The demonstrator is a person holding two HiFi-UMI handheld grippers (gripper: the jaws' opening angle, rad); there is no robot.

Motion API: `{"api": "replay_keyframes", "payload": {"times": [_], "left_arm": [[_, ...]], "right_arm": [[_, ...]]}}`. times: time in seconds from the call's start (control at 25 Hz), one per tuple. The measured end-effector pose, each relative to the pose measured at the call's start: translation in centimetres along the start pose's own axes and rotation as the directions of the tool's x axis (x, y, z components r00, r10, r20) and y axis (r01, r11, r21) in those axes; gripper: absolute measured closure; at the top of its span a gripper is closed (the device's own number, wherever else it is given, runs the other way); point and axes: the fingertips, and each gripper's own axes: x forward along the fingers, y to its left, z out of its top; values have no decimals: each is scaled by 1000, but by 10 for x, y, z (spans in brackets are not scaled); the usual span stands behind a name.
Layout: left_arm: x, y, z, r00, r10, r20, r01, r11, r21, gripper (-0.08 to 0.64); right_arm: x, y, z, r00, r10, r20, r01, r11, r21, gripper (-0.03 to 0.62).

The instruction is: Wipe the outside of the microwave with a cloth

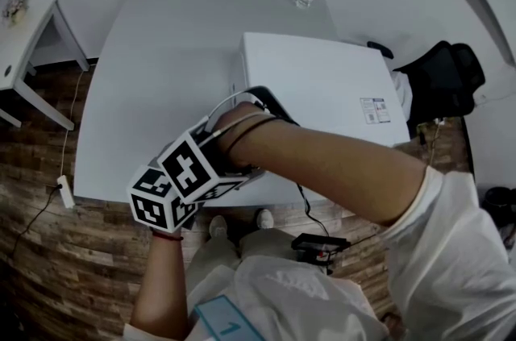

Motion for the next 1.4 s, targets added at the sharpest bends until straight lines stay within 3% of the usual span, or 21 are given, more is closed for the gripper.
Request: {"api": "replay_keyframes", "payload": {"times": [0.28, 0.52, 0.72, 0.88, 1.04, 1.28, 1.4], "left_arm": [[-4, -9, 3, 1000, -22, -3, 22, 1000, 11, 554], [-10, -26, 29, 997, -59, 48, 56, 996, 66, 554], [-8, -56, 66, 990, -115, 80, 105, 988, 116, 552], [7, -98, 93, 979, -192, 70, 176, 965, 192, 552], [36, -154, 109, 960, -278, 33, 260, 931, 255, 554], [101, -246, 109, 955, -290, -62, 295, 908, 298, 554], [144, -288, 104, 961, -255, -110, 277, 909, 311, 554]], "right_arm": [[-8, 25, 11, 996, 50, 77, -49, 999, -10, 520], [-24, 74, 0, 968, 158, 197, -156, 987, -25, 520], [-33, 89, -51, 931, 72, 357, -114, 989, 98, 520], [-34, 99, -111, 867, -28, 498, -116, 960, 255, 520], [-28, 113, -175, 769, -159, 619, -122, 914, 387, 518], [-8, 132, -285, 603, -387, 698, -73, 844, 531, 518], [9, 139, -334, 549, -435, 713, -62, 830, 554, 519]]}}
